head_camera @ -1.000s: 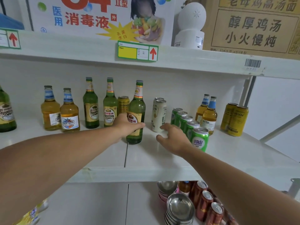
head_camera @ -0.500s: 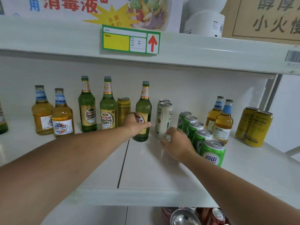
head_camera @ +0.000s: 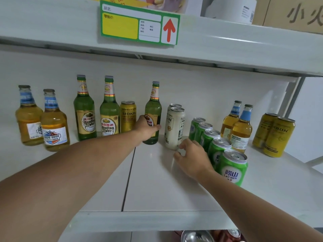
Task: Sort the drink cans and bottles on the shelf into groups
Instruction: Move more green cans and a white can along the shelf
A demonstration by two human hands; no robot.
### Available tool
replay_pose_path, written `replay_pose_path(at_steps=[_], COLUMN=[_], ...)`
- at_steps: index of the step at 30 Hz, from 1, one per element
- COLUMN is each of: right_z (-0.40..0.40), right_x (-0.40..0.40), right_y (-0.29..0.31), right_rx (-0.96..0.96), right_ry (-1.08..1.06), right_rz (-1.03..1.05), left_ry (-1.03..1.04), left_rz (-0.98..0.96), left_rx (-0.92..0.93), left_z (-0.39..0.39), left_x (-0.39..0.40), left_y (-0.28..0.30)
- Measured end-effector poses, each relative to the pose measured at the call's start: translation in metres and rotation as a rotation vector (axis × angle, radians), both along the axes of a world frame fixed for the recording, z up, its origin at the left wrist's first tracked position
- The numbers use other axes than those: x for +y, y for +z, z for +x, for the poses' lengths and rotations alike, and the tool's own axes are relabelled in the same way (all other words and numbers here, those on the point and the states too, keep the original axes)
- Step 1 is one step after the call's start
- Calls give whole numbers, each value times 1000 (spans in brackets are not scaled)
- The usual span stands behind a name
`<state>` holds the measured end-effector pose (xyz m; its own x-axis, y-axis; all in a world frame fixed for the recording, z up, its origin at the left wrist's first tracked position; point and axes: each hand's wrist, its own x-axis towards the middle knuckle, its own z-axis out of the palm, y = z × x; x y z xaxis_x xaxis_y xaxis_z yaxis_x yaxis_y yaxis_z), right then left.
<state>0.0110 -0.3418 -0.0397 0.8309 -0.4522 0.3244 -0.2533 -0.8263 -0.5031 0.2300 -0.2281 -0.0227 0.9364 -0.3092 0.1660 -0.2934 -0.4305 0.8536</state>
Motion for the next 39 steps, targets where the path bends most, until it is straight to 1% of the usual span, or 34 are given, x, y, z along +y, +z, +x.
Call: replay_pose_path(at_steps=[6,15,18,20,23,25,27,30,33,36,39], right_z=[-3,-6,-7,-9,-11,-15,-19,-28,-38,-47,-56], right_x=[1,10,17,22,28,35,42,56,72,85,95], right_y=[-2,1,6,10,17,23,28,34,39,42,43], right_rx=[-5,3,-2,0,51,106,149,166,170,171,158], right_ry=[-7,8,15,31,57,68,76,78,67,63,81], right_rz=[15,-16,-26,-18,-41,-58,-79,-113,-170,-201,-194], left_ry=[20,-18,-32,-55,-135,-229,-288,-272,-211,-167,-108], left_rz=[24,-28,-23,4,124,218,334,533,653,706,708], left_rx=[-11,-8,-30,-87,-205,-236,-304,-466,-542,-551,-532], left_z=[0,-19,-36,-52,-78,-96,-112,-129,-142,-151,-160], left_x=[-2,19,31,42,68,95,123,160,187,211,235], left_y=[-1,-5,-2,0,3,6,11,20,33,42,46])
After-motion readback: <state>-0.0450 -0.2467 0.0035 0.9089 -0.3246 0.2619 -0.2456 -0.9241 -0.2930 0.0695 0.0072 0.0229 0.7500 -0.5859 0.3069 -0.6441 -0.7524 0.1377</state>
